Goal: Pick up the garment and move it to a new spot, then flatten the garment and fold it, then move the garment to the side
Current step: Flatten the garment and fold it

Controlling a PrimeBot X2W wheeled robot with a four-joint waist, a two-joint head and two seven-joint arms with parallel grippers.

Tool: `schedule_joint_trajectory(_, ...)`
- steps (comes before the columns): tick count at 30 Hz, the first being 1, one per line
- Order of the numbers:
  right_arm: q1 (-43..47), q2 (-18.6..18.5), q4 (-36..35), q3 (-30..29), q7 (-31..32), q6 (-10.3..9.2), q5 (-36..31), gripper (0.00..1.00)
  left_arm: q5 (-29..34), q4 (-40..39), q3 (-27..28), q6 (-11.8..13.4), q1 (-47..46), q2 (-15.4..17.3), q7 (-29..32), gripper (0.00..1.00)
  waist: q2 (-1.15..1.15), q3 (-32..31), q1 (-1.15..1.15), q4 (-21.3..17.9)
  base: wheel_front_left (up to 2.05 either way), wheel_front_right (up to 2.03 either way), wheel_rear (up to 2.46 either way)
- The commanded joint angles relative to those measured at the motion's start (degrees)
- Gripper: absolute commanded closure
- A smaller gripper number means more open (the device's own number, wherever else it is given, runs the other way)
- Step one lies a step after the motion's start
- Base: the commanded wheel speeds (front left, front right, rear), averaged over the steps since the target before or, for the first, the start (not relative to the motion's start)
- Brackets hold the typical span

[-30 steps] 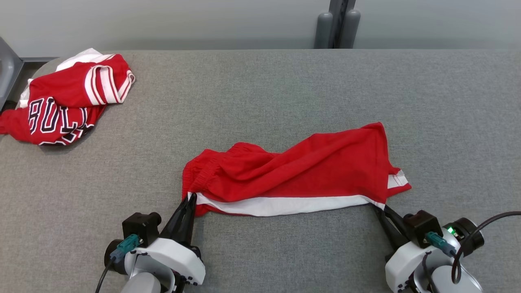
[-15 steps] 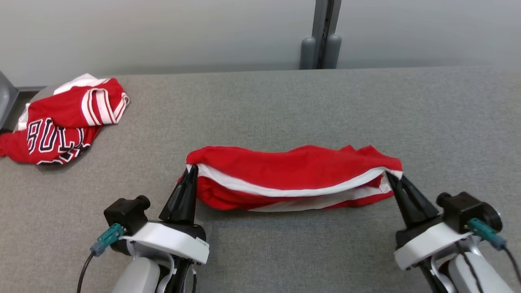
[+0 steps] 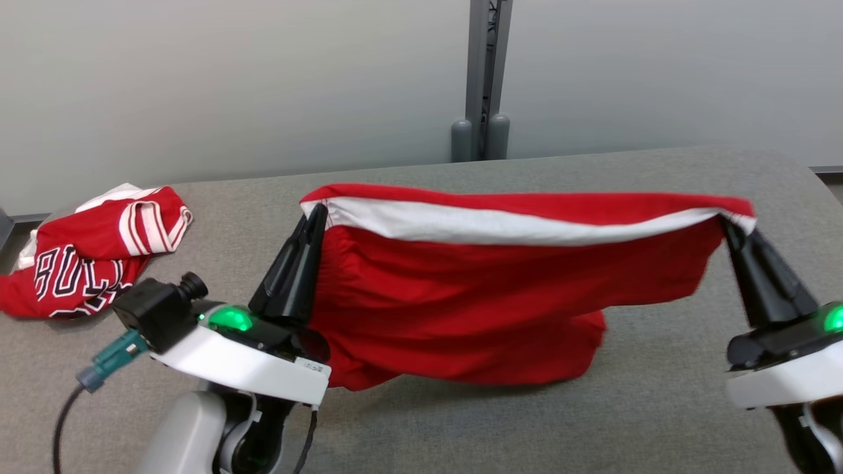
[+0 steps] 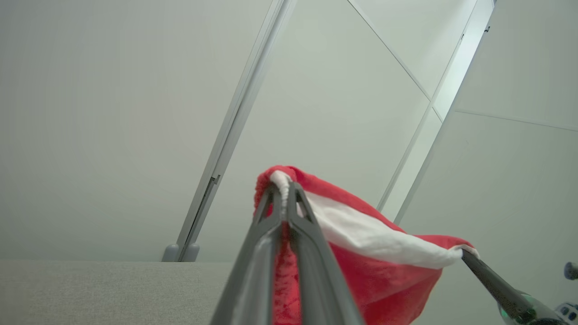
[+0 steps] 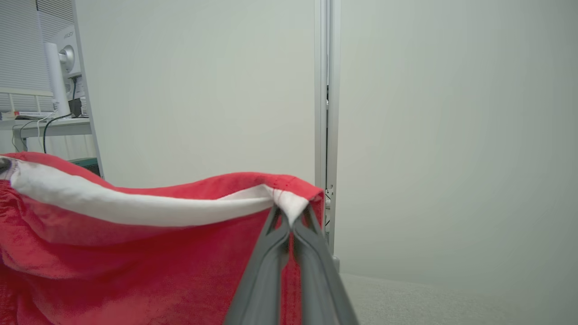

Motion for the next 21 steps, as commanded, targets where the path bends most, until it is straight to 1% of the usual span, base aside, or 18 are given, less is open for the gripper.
schedule_joint_trajectory(1,0.37,-0.53,-1.14,-0.53,0.60,-0.01,0.35,1.00,-0.39,-0.98,0.44,0.12,-0.19,0.69,0.63,1.00,0.00,-0.12,0.00,-0.47,0.00,0.00,0.00)
schedule_joint_trajectory(3,-0.27,-0.59,-4.11,-1.65,2.59,-0.01,1.57,1.00,-1.36,-3.78,0.74,0.57,-1.70,1.77,3.23,1.00,0.00,0.10,0.00,-1.07,0.00,0.00,0.00)
schedule_joint_trajectory(5,-2.04,-1.43,-5.91,-2.45,4.36,-0.01,1.80,1.00,0.85,-5.06,0.64,0.79,-4.20,4.29,5.52,1.00,0.00,0.86,0.00,-1.58,0.00,0.00,0.00)
schedule_joint_trajectory(7,-4.27,-1.88,-6.26,-2.18,5.66,-0.01,1.78,1.00,0.78,-4.42,0.42,0.82,-7.06,4.77,7.48,1.00,0.00,2.10,0.00,-2.02,0.00,0.00,0.00)
schedule_joint_trajectory(9,-7.52,-2.72,-4.93,-1.18,6.67,-0.01,1.78,1.00,2.03,-2.77,-0.17,0.52,-11.80,6.74,9.54,1.00,0.00,3.95,0.00,-2.64,0.00,0.00,0.00)
schedule_joint_trajectory(12,-15.19,-2.15,-1.09,1.69,7.22,0.00,2.69,1.00,1.73,1.96,-1.51,0.14,-19.55,8.12,12.28,1.00,0.00,7.31,0.00,-3.93,0.00,0.00,0.00)
schedule_joint_trajectory(15,-24.72,-1.35,4.03,4.98,7.14,-0.01,2.86,1.00,1.61,7.54,-1.95,-0.14,-29.35,9.27,14.46,1.00,0.00,11.97,0.00,-5.34,0.00,0.00,0.00)
schedule_joint_trajectory(18,-36.06,0.40,10.60,7.12,4.68,-0.01,1.80,1.00,3.20,13.93,-2.61,-0.21,-40.22,10.45,15.49,1.00,0.00,17.05,0.00,-6.99,0.00,0.00,0.00)
schedule_joint_trajectory(21,-47.25,3.07,18.52,8.28,1.17,-0.01,0.62,1.00,5.45,20.47,-3.64,-0.28,-50.71,11.12,14.79,1.00,0.00,21.79,0.00,-8.98,0.00,0.00,0.00)
